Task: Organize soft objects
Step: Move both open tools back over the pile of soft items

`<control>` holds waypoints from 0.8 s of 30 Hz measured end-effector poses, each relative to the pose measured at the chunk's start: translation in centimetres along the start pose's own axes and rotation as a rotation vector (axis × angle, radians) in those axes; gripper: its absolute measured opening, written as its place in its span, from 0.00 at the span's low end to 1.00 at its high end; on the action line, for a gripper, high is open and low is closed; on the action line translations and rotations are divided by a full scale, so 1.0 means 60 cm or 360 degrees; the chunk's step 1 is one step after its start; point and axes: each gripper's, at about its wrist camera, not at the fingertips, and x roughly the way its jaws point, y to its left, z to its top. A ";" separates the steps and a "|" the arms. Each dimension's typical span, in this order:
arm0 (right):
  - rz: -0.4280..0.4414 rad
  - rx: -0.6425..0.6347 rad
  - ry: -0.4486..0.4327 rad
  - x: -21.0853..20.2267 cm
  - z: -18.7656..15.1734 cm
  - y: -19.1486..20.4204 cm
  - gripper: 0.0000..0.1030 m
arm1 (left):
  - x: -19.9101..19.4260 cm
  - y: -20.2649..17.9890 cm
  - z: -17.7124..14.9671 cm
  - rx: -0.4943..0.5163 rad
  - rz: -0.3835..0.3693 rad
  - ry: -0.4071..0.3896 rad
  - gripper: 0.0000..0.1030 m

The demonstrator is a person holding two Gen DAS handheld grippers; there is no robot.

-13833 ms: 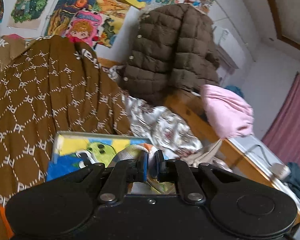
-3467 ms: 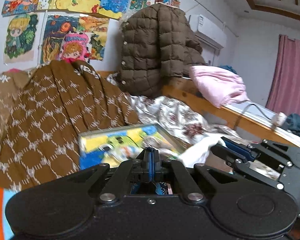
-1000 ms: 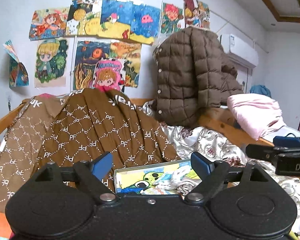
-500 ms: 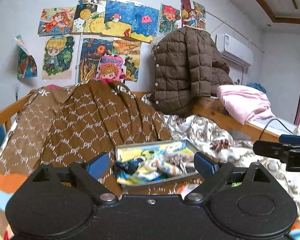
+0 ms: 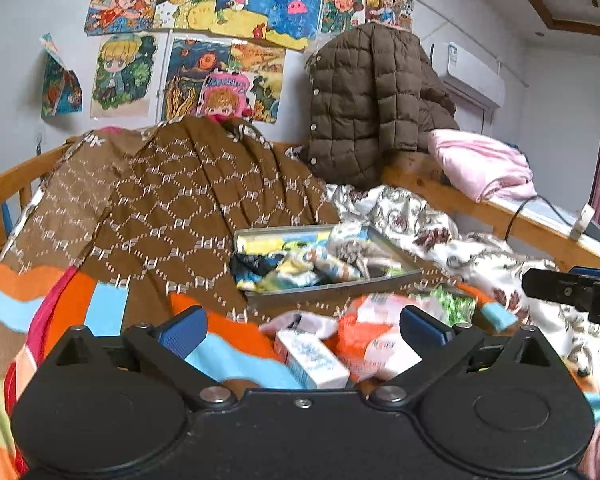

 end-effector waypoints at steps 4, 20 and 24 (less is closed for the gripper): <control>0.0004 0.0049 0.0054 0.006 -0.015 -0.002 0.99 | 0.001 0.007 -0.022 0.0004 0.0025 0.0047 0.99; -0.0016 0.0170 0.0258 0.033 -0.083 -0.003 0.99 | 0.030 0.015 -0.073 0.0088 0.0062 0.0289 0.99; 0.0002 0.0184 0.0347 0.049 -0.106 -0.003 0.99 | 0.039 0.013 -0.079 0.0101 0.0085 0.0343 0.99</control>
